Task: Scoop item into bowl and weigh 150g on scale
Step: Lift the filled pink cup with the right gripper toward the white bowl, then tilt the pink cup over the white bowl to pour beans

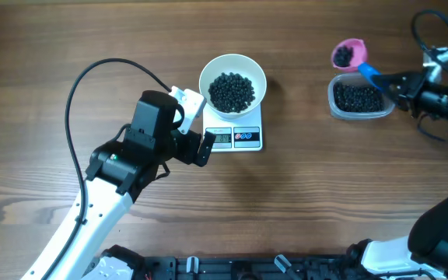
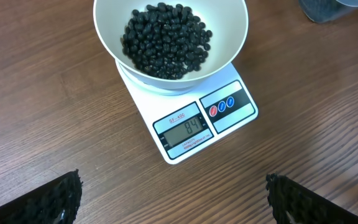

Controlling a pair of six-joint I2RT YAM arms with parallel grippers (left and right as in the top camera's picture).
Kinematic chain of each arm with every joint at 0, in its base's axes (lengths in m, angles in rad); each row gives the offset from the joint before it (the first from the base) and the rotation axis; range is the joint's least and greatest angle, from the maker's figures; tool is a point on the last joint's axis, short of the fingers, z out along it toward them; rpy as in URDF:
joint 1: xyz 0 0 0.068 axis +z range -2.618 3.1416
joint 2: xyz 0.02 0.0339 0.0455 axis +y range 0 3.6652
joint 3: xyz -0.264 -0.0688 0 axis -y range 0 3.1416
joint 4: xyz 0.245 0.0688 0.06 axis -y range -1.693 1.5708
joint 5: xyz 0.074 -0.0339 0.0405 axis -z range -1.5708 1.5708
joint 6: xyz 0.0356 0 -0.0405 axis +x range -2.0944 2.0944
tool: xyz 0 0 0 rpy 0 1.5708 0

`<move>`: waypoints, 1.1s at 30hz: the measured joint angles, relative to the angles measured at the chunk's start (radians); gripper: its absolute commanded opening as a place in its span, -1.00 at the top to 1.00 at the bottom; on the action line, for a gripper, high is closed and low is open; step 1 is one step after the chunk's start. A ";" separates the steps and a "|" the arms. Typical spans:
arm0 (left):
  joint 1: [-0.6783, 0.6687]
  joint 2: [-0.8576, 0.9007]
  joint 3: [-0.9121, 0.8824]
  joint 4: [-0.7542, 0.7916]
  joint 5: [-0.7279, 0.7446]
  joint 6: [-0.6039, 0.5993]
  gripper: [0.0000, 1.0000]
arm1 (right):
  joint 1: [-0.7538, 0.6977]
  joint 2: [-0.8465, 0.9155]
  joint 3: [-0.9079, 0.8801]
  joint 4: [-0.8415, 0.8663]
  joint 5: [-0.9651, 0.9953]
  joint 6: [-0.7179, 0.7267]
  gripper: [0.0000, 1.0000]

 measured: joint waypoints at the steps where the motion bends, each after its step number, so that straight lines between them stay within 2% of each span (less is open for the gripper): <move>1: 0.000 0.000 0.000 0.000 0.000 0.000 -1.00 | 0.024 0.000 0.000 0.022 -0.007 0.006 0.91; 12: 0.000 0.000 0.000 0.000 0.000 0.000 -1.00 | 0.287 0.000 0.000 0.271 -0.033 0.110 0.89; 19: 0.000 0.000 0.000 0.000 0.000 0.000 -1.00 | 0.417 0.000 0.000 0.326 -0.019 0.122 0.91; 26: 0.000 0.000 0.000 0.000 0.000 0.000 -1.00 | 0.525 0.000 0.000 0.327 0.158 0.109 0.91; 33: 0.000 0.000 0.000 0.000 0.000 0.000 -1.00 | 0.637 0.000 0.000 0.327 0.326 -0.021 0.91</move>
